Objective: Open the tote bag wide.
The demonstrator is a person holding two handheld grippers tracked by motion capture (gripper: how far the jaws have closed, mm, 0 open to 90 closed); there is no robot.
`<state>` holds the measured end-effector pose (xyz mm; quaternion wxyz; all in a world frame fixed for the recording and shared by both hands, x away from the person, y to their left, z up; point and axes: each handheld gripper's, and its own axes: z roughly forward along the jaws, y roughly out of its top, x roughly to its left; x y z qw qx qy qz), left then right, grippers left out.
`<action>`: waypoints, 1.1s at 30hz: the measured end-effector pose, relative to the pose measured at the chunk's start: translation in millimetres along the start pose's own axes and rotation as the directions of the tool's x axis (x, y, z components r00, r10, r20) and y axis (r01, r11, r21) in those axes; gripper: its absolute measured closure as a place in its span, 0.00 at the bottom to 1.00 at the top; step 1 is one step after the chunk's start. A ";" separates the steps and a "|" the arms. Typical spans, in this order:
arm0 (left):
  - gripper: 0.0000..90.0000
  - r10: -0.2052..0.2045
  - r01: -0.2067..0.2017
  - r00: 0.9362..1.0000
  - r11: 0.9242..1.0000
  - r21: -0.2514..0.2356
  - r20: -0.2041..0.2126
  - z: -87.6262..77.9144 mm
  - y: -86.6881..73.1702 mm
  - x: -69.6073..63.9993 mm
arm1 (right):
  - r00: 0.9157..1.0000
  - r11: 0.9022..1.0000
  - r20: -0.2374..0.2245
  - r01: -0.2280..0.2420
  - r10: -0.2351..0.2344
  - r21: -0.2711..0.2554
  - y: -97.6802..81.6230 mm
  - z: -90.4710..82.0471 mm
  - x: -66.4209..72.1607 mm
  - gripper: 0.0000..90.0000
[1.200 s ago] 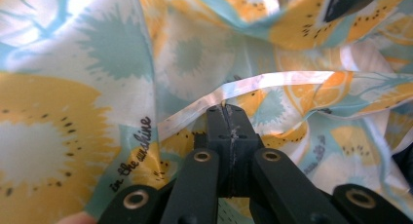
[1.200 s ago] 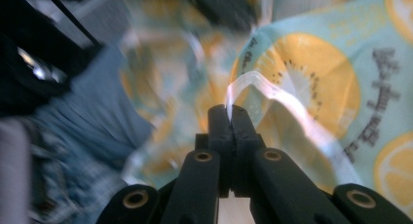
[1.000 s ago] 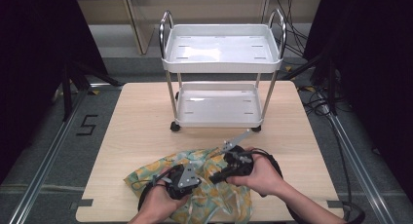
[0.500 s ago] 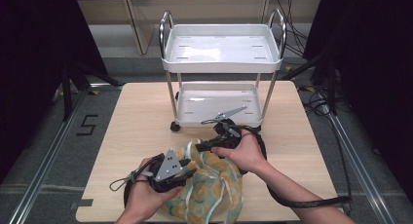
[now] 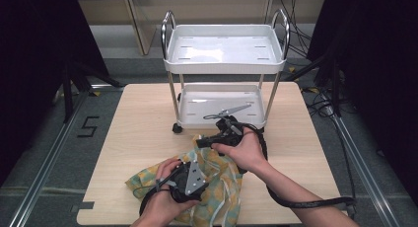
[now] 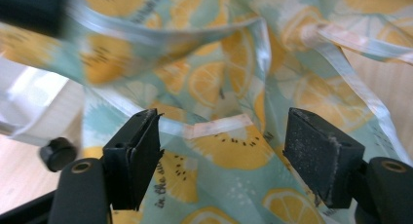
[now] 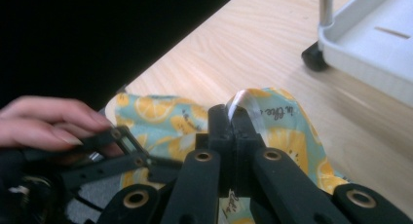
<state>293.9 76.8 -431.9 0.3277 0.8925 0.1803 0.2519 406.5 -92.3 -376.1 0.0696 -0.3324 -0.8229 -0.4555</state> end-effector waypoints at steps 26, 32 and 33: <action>0.78 -0.058 0.060 0.995 0.998 -0.031 0.076 26.6 5.2 -1.4 | 1.000 1.000 0.024 -0.020 0.021 -0.022 2.0 1.2 3.6 1.00; 0.99 -0.108 0.113 0.988 0.993 -0.045 0.113 23.1 3.8 9.3 | 0.999 1.000 0.031 -0.009 0.010 -0.025 1.7 -0.7 2.6 1.00; 1.00 -0.129 0.137 0.984 0.989 -0.058 0.120 21.2 3.7 10.6 | 0.999 1.000 0.035 -0.004 0.005 -0.026 1.6 -1.3 2.6 1.00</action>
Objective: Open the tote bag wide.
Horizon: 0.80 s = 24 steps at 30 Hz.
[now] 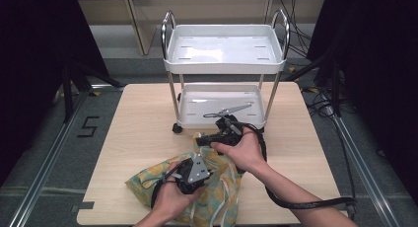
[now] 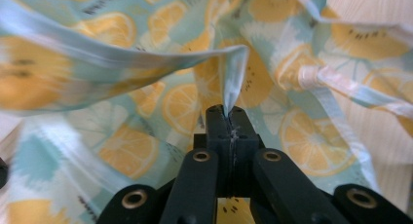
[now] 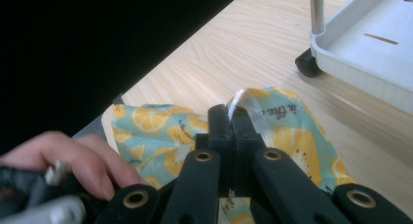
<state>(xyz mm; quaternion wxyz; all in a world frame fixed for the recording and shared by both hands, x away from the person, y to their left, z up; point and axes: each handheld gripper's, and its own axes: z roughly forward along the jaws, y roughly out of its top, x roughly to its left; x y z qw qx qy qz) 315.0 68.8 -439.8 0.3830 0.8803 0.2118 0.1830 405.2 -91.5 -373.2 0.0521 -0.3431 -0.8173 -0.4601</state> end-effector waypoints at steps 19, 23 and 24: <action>1.00 -0.101 0.089 0.989 0.989 -0.116 -0.104 -45.7 0.1 36.8 | 0.999 1.000 0.034 0.016 -0.015 -0.017 0.6 -8.2 -7.8 0.94; 1.00 -0.139 0.126 0.980 0.987 -0.101 -0.142 -51.1 -9.9 59.9 | 0.992 0.993 0.034 0.120 -0.120 0.008 -3.3 -7.5 -11.8 0.75; 1.00 -0.156 0.141 0.976 0.985 -0.101 -0.151 -51.1 -11.8 62.8 | 0.990 0.991 0.031 0.137 -0.137 0.001 -5.8 -8.1 -10.9 0.71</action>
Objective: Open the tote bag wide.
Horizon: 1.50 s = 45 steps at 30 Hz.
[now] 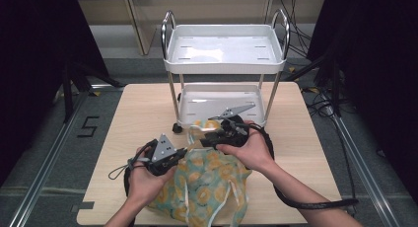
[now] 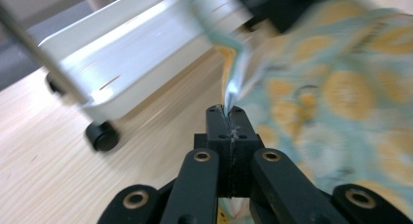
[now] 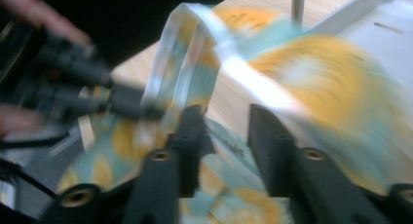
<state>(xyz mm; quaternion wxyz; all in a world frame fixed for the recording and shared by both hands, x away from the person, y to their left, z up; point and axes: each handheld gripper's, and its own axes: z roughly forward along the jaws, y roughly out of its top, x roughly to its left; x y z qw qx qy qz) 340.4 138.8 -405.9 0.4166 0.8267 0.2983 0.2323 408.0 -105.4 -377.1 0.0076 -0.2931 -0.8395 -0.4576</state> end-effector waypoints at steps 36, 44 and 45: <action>1.00 0.050 -0.026 0.994 0.973 0.228 -0.097 32.4 -9.0 35.9 | 0.697 0.508 -0.248 0.679 -0.673 0.530 -54.2 64.8 48.7 1.00; 1.00 0.028 0.011 0.990 0.959 0.282 -0.135 32.8 -29.8 52.2 | 0.661 0.506 -0.349 0.741 -0.664 0.442 -68.2 39.1 89.4 1.00; 1.00 0.036 0.010 0.989 0.952 0.305 -0.145 31.3 -32.3 56.1 | 0.644 0.484 -0.373 0.757 -0.668 0.439 -72.0 38.8 92.1 1.00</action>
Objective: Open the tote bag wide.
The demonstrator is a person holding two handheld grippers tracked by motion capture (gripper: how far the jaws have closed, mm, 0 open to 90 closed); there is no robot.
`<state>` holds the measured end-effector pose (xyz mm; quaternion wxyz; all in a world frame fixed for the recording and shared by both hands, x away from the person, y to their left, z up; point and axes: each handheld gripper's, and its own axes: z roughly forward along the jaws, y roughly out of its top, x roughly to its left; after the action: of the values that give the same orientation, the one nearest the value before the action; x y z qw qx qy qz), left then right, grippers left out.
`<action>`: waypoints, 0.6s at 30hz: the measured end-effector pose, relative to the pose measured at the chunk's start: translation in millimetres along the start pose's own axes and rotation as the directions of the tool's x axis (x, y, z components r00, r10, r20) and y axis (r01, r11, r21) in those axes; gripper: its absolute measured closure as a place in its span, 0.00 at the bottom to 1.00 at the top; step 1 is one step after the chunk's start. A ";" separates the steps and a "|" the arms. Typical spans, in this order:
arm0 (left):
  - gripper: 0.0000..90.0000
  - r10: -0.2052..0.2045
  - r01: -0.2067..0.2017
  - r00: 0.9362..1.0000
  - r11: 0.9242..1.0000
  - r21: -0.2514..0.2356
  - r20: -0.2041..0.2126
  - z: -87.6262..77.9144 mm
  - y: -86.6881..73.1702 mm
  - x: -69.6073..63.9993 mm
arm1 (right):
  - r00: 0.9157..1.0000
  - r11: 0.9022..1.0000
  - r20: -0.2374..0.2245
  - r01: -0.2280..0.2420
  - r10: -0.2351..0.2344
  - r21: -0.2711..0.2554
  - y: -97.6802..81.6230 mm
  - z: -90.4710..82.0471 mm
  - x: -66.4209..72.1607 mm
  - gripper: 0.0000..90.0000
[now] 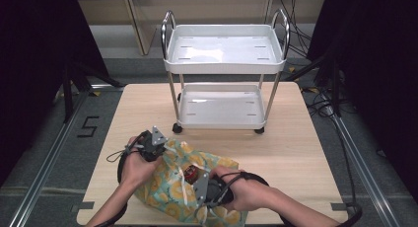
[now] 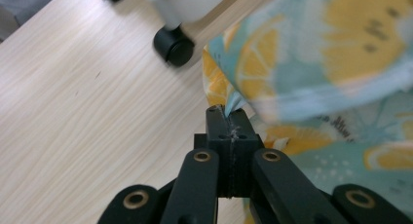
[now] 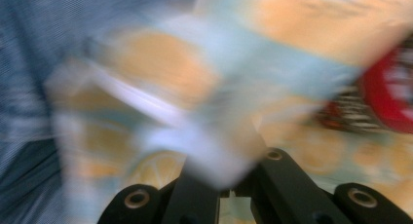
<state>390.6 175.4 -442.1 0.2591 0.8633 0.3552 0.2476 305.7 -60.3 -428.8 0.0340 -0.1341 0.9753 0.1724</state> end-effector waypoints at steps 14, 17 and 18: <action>1.00 -0.091 0.096 0.993 0.994 0.061 -0.069 13.0 -31.2 41.3 | 0.986 0.998 -0.159 0.058 -0.058 -0.002 -12.3 29.8 9.0 1.00; 1.00 -0.116 0.120 0.990 0.991 0.051 -0.075 14.5 -33.2 45.9 | 0.974 0.995 -0.206 0.093 -0.096 -0.026 -12.5 33.9 7.7 1.00; 1.00 -0.110 0.114 0.991 0.992 0.047 -0.082 14.6 -32.9 45.2 | 0.977 0.999 -0.211 0.042 -0.043 -0.009 -13.6 32.8 10.4 1.00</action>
<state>411.8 225.1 -462.4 0.2359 0.8379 0.4196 0.2574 300.1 -63.8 -465.2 -0.0661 -0.1726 0.9699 0.1588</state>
